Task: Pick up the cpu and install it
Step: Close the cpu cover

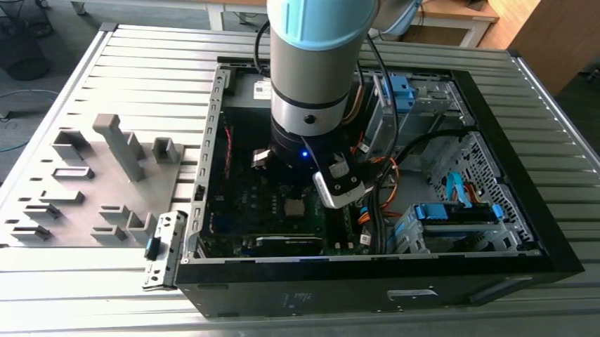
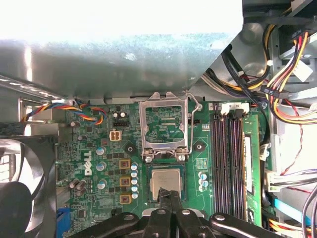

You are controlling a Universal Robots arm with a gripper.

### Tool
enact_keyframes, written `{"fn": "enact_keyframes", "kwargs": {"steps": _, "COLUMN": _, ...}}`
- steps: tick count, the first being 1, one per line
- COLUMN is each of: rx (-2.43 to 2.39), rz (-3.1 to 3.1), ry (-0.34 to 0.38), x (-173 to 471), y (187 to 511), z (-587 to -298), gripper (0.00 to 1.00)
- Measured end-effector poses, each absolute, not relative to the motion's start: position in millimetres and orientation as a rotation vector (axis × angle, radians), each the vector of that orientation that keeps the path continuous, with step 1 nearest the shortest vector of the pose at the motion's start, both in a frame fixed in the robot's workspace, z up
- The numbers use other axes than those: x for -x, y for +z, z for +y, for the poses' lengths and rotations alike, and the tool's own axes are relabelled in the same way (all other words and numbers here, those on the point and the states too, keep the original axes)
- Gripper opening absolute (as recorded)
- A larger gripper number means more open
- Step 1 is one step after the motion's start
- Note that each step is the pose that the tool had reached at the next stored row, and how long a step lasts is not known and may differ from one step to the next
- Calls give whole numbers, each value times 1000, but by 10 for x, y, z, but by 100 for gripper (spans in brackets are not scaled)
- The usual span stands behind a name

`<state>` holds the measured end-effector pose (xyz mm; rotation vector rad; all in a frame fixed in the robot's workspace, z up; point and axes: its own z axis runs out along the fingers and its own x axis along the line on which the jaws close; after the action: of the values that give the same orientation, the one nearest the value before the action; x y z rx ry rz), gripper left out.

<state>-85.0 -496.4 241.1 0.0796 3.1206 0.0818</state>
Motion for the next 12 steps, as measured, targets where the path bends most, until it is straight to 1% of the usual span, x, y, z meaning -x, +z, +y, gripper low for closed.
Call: {"fn": "enact_keyframes", "kwargs": {"steps": 12, "rx": -79, "rz": 3121, "ry": 81, "x": 821, "y": 2412, "z": -4964, "gripper": 10}}
